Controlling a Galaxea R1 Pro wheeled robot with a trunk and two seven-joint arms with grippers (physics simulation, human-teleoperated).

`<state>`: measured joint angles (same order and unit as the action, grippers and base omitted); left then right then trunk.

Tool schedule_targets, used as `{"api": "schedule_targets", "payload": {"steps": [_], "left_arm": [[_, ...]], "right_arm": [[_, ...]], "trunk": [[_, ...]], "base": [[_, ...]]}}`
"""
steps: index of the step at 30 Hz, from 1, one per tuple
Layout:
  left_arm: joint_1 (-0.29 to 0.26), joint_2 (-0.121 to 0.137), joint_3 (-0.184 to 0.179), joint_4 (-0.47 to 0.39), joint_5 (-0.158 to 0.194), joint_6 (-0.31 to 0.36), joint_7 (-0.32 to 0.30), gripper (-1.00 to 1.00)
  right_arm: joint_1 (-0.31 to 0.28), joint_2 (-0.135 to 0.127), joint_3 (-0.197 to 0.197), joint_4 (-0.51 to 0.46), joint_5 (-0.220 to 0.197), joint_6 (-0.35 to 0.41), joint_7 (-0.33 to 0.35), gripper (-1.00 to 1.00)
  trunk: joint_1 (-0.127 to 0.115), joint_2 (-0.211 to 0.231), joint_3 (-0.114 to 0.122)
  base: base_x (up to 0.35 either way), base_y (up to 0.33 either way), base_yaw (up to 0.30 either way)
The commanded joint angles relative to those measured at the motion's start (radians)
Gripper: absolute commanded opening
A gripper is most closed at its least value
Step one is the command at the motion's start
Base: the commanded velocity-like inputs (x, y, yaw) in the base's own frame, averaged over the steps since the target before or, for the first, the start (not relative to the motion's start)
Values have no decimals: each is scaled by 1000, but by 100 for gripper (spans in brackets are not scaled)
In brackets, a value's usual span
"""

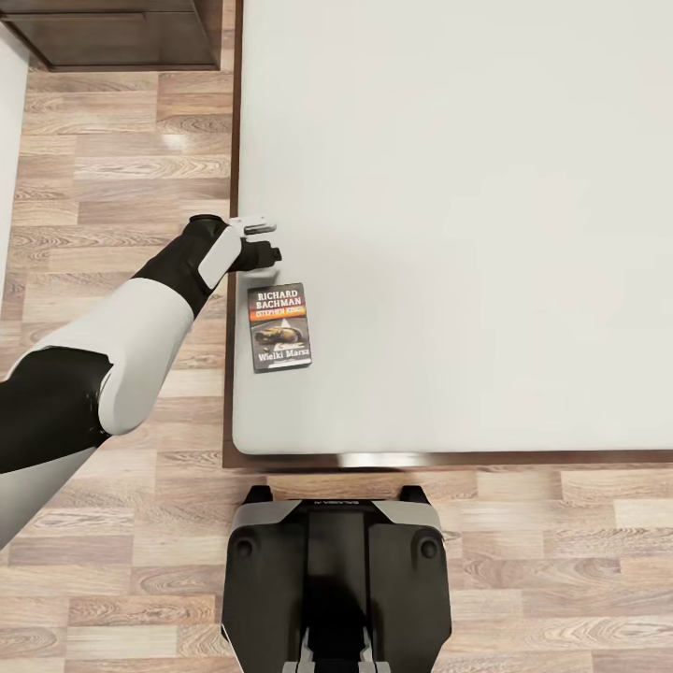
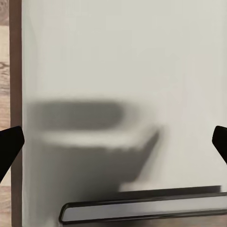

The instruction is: In the bedroom, move the book from the bed onto either nightstand, and place the two sandals side by side next to the bed.

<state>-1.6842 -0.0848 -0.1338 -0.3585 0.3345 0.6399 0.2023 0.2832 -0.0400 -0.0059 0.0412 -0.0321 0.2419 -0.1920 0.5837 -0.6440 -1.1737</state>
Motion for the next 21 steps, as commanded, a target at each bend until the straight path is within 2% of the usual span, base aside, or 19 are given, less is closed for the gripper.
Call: {"api": "schedule_targets", "payload": {"steps": [1, 21], "left_arm": [[0, 1, -7, -1, 11, 3, 8, 100], [3, 0, -7, 5, 11, -23, 19, 100]], "right_arm": [[1, 0, 0, -1, -3, 3, -3, 100], [1, 0, 0, -2, -3, 4, -3, 100]], "trunk": [[0, -1, -1], [0, -1, -1]], "base": [[0, 0, 0], [0, 0, 0]]}}
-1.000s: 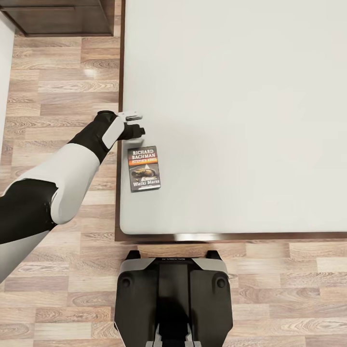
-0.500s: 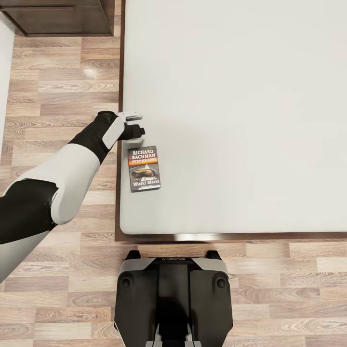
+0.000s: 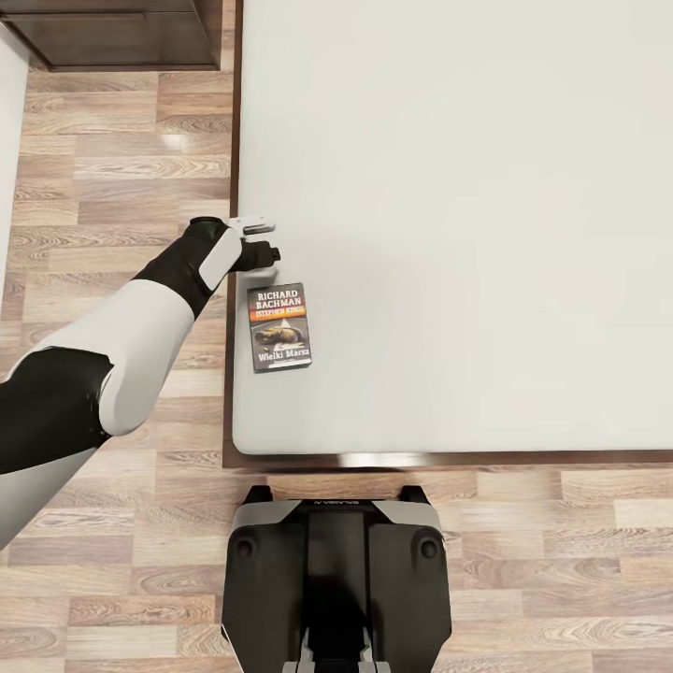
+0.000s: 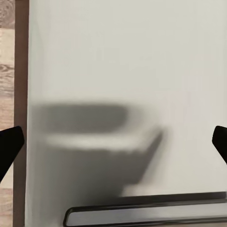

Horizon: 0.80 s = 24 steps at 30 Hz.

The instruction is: In the bedroom, move the book from the bed onto either nightstand, and place the two sandals side by side next to the bed.

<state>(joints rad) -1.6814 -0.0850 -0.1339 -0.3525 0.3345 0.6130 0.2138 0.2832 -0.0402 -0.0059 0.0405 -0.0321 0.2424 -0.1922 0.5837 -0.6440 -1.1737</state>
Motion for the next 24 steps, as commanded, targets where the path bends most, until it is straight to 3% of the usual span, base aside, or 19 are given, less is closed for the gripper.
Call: {"api": "schedule_targets", "payload": {"steps": [1, 24], "left_arm": [[0, 1, -7, -1, 11, 3, 8, 100], [-1, -2, -7, -2, 11, 2, 38, 100]], "right_arm": [[1, 0, 0, -1, -3, 3, -3, 100], [1, 0, 0, -1, -3, 3, -6, 100]], "trunk": [[0, -1, -1], [0, -1, -1]], "base": [[0, 0, 0], [0, 0, 0]]}}
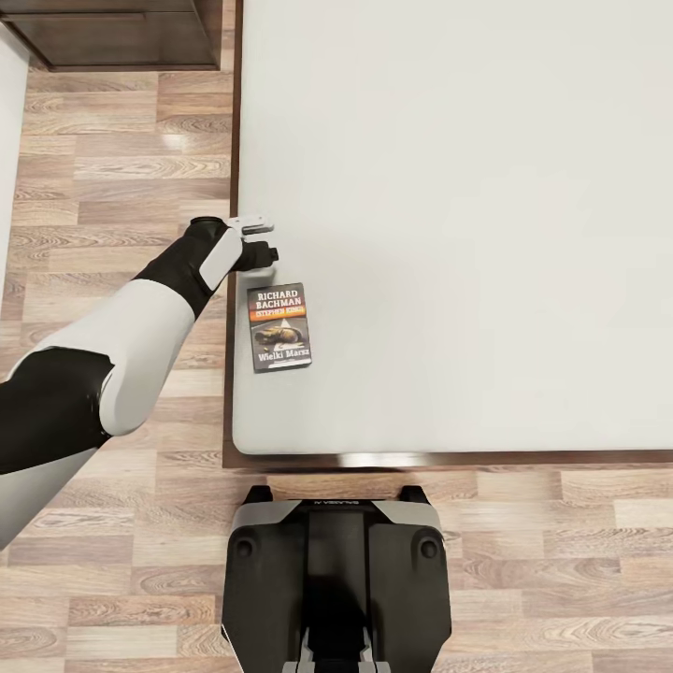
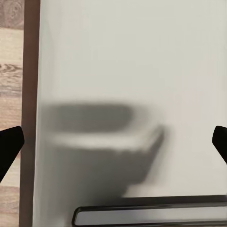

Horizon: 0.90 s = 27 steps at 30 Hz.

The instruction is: In the bedroom, move the book from the bed onto either nightstand, and place the two sandals side by side next to the bed.

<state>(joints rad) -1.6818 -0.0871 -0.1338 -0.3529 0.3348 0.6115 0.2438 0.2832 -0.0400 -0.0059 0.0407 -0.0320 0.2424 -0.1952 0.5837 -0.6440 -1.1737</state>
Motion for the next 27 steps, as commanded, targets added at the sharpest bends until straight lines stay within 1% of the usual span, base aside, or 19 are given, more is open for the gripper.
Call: {"api": "schedule_targets", "payload": {"steps": [1, 23, 27], "left_arm": [[0, 0, -7, -2, 11, 3, 8, 100], [2, 0, -8, -7, 10, 3, 11, 100], [2, 0, -9, -7, 10, 3, 11, 100]], "right_arm": [[1, 0, 0, -1, -3, 3, -3, 100], [1, 0, 0, -2, -3, 3, -6, 100], [1, 0, 0, -2, -3, 3, -6, 100]], "trunk": [[0, -1, -1], [0, -1, -1], [16, -29, -13]], "base": [[0, 0, 0], [0, 0, 0], [0, 0, 0]]}}
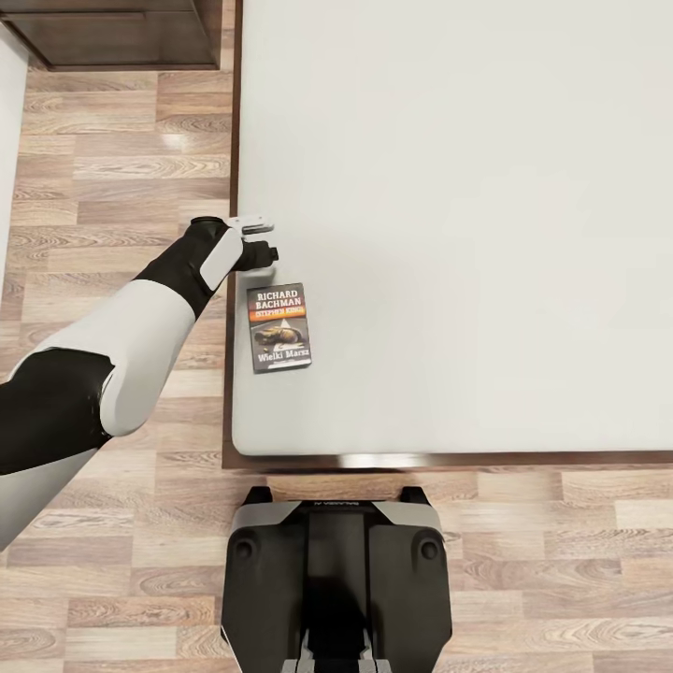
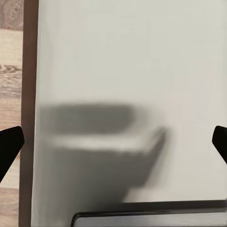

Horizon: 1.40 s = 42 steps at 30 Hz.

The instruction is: In the bedroom, move the book from the bed onto either nightstand, and place the two sandals side by side next to the bed.

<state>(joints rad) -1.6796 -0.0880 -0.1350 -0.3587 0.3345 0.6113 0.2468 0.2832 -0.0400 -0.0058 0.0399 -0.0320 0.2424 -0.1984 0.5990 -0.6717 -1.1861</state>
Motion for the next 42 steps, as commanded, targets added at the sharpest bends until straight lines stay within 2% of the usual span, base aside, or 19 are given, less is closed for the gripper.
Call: {"api": "schedule_targets", "payload": {"steps": [1, 20, 26, 42], "left_arm": [[0, 1, -7, -1, 11, 4, 8, 100], [0, 0, -8, -2, 11, 3, 7, 100], [0, -1, -8, -2, 11, 3, 7, 100], [0, -4, -8, -2, 11, 2, 6, 100]], "right_arm": [[1, 0, 0, -1, -3, 3, -3, 100], [1, 0, 0, -2, -3, 3, -4, 100], [1, -1, 0, -2, -3, 3, -4, 100], [1, -1, 0, -2, -3, 3, -4, 100]], "trunk": [[4, -8, -4], [4, -8, -4], [27, -50, -23], [27, -50, -23]], "base": [[0, 0, 0], [0, 0, 0], [0, 0, 0], [0, 0, 0]]}}
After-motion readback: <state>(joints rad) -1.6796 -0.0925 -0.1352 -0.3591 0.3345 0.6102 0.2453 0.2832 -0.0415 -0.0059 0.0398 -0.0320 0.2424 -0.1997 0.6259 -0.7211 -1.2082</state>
